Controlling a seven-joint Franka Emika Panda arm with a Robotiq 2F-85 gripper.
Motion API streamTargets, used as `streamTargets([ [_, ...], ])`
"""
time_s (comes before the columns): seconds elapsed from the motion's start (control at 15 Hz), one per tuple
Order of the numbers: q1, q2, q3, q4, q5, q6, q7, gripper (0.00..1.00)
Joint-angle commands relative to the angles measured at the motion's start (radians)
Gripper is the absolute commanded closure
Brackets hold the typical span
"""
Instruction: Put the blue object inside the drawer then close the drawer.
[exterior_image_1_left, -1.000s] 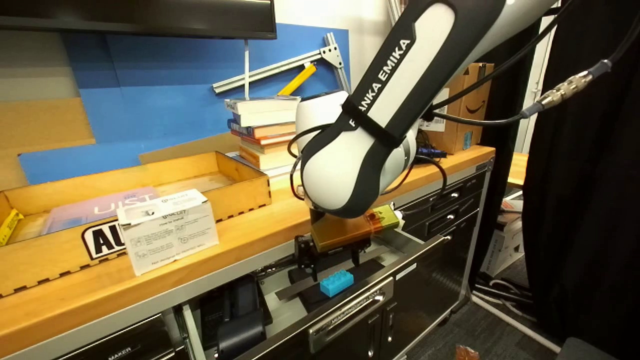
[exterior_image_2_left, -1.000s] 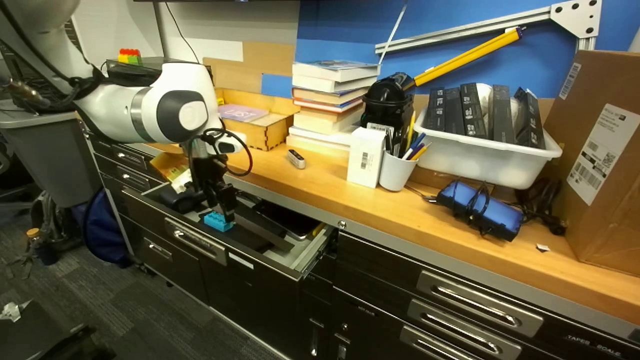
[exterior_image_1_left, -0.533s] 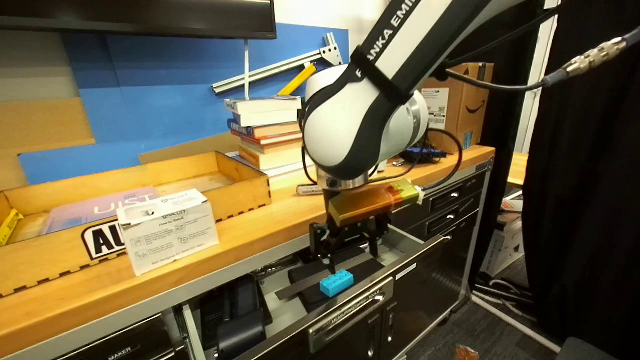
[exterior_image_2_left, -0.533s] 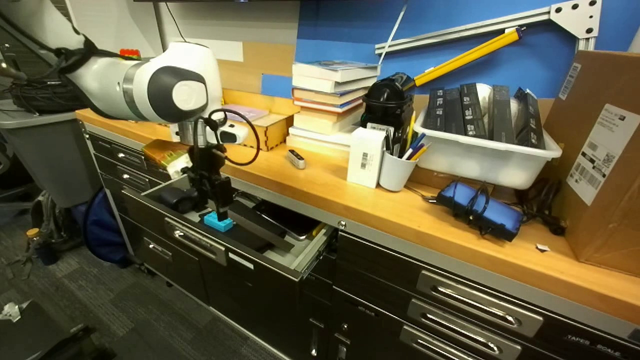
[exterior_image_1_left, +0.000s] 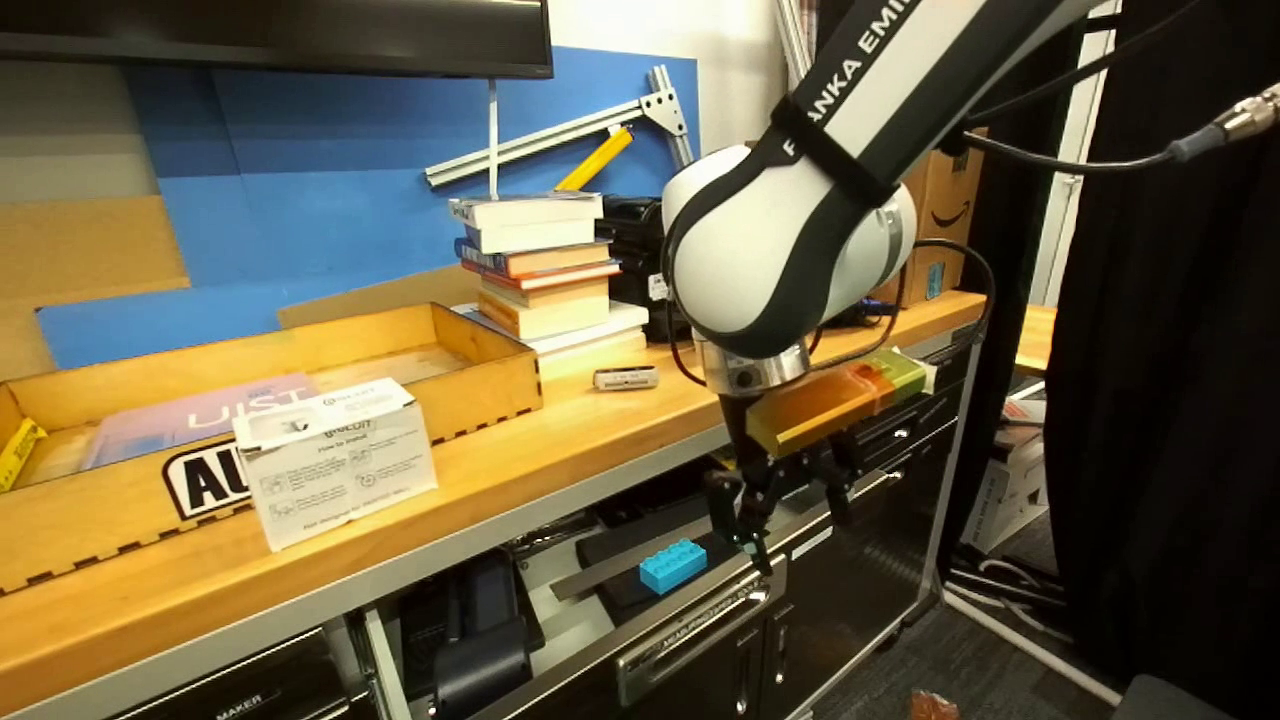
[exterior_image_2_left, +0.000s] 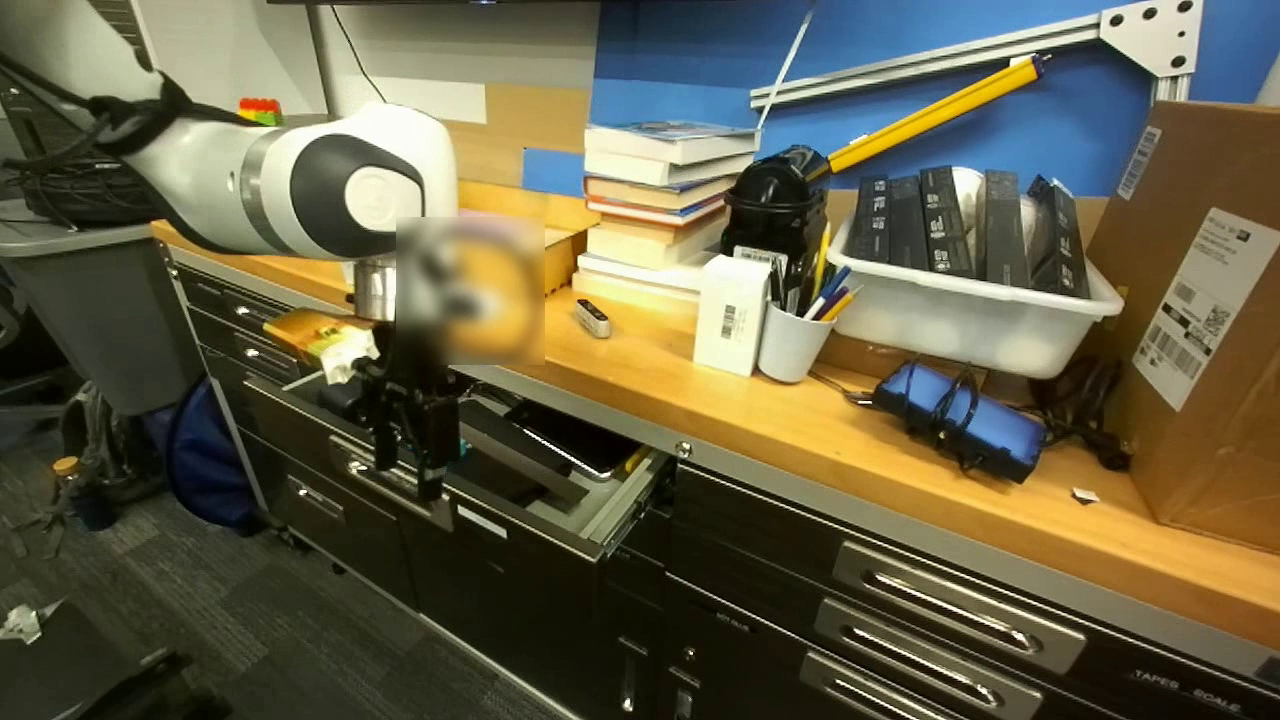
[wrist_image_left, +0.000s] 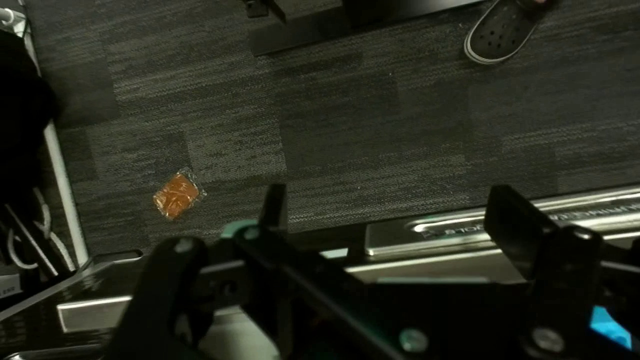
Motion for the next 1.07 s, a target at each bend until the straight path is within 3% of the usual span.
streamTargets([
  [0.0,0.0,0.06,0.006,-0.009,-0.061,0.058,0.015,0.0],
  [1.0,0.118,0.272,0.008,0.175,-0.14,0.28,0.14,0.0],
])
